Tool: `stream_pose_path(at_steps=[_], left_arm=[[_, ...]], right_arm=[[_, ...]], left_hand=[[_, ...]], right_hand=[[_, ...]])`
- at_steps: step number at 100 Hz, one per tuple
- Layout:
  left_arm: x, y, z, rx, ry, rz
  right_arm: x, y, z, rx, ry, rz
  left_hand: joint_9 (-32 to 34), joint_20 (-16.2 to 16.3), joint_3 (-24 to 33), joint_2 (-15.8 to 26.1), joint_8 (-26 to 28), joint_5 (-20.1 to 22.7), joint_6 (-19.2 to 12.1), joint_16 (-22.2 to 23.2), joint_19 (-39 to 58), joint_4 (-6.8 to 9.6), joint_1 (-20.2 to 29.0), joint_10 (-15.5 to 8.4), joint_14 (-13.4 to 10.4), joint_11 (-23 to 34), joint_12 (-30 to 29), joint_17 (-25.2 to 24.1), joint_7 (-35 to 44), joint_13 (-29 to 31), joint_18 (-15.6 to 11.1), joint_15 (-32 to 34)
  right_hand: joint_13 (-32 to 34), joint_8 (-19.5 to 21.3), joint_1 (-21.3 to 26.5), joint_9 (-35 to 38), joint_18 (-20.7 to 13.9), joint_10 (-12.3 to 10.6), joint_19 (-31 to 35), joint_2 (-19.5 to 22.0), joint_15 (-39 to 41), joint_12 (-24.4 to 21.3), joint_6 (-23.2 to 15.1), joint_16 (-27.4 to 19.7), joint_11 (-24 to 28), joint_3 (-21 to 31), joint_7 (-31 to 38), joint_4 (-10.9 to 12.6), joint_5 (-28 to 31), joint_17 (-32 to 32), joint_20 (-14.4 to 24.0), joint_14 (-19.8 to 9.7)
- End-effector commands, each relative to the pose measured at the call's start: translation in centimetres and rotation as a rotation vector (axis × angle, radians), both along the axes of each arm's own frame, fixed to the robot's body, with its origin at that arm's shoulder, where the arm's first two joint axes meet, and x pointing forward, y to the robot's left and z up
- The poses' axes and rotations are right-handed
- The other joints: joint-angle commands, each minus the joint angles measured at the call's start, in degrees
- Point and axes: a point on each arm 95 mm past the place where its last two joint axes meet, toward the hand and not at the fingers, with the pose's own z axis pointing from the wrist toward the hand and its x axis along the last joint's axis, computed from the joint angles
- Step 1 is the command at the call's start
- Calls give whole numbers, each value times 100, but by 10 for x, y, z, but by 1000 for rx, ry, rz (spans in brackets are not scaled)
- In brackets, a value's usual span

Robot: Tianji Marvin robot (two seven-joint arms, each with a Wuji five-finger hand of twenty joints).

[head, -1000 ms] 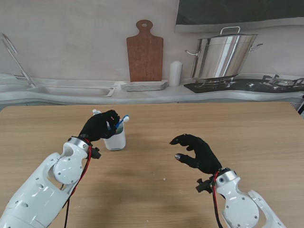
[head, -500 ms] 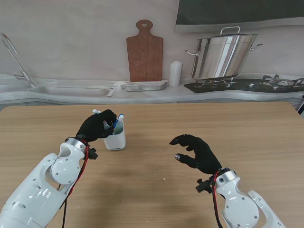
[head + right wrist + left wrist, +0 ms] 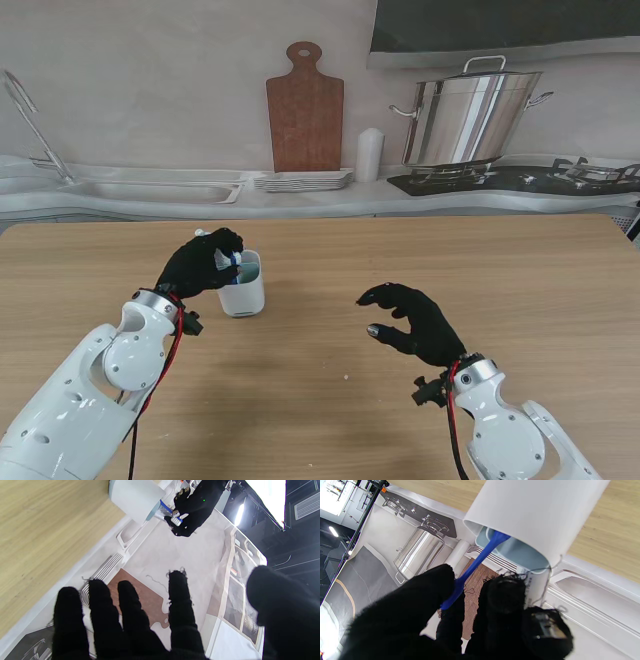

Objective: Organize toothpaste and toothbrush

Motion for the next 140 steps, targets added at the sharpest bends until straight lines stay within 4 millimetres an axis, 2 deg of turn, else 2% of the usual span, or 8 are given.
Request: stream_pose_path(at_steps=[1, 9, 42, 76, 103, 119, 125, 140], left_arm=[[-3, -3, 7, 0, -14, -13], [-6, -3, 11, 3, -30, -10], [-28, -7, 29, 23, -102, -7], [-60, -27, 38, 9, -179, -45], [-80, -52, 28, -50, -181, -121], [-86, -66, 16, -127, -151, -160], [-86, -68, 12, -141, -131, -168], [-84, -69, 2, -160, -55, -180]], right_arm=[[-2, 3, -3, -6, 16, 12], [0, 4, -3, -6, 19, 13], [4, 7, -3, -9, 34, 18], [3, 6, -3, -13, 30, 15], [3, 5, -3, -13, 22, 12], [3, 4, -3, -11, 20, 9], [2, 4, -3, -11, 19, 10], [2, 3, -3, -11, 19, 7]], left_hand=[[-208, 69, -75, 181, -23, -304, 44, 94, 355, 203, -209, -18, 302, -76, -229, -102, -78, -99, -374, -46], [-344, 134, -261, 312, 62, -380, 53, 133, 339, 381, -270, -4, 313, -137, -273, -207, -207, -217, -404, -58], [-617, 210, -635, 561, -55, -576, 92, 187, 274, 437, -527, 36, 348, -412, -371, -498, -695, -544, -448, -153], [-720, 444, -1091, 805, -237, -562, 111, 310, -96, 513, -691, 96, 463, -702, -425, -1010, -1231, -931, -124, -584], [-417, 886, -1436, 953, -664, -169, 217, -220, -2112, 439, -831, 109, 884, -1137, -590, -2433, -1977, -1665, 1339, -2432], [9, 304, -1590, 1096, -1045, 126, 459, -1000, -3126, 431, -828, 148, 1188, -1314, -788, -2602, -2305, -1735, 1886, -3366], [152, -320, -1588, 1111, -1266, 230, 591, -1325, -3294, 451, -824, 231, 1289, -1316, -906, -2476, -2367, -1690, 1977, -3547], [382, -970, -1621, 1202, -1680, 480, 937, -1910, -3981, 440, -782, 438, 1479, -1352, -1112, -2460, -2624, -1795, 2056, -4047]], right_hand=[[26, -13, -125, -69, -9, 62, 21, -60, 15, 3, -9, -87, -53, 46, -42, -220, 71, -9, -19, -40], [29, -11, -123, -64, -9, 73, 20, -64, 16, 4, -9, -84, -50, 45, -39, -219, 79, -9, -19, -40], [13, -11, -123, -89, -11, 72, 22, -58, 12, 4, -2, -79, -51, 39, -40, -219, 63, -9, -18, -39], [16, -11, -117, -73, -10, 71, 25, -65, 14, 5, -10, -74, -46, 41, -38, -218, 69, -6, -15, -23], [15, -12, -123, -84, -7, 71, 26, -58, 10, 4, -12, -75, -50, 35, -42, -218, 60, -5, -14, -21], [16, -11, -127, -82, -8, 76, 27, -62, 9, 3, -14, -74, -50, 36, -40, -218, 55, -3, -14, -23], [21, -9, -128, -80, -11, 68, 33, -59, 12, 3, -10, -72, -50, 37, -36, -219, 59, 6, -11, -16], [17, -8, -125, -79, -33, 70, 36, -57, 11, 3, -17, -71, -49, 35, -35, -218, 56, 6, -9, -7]])
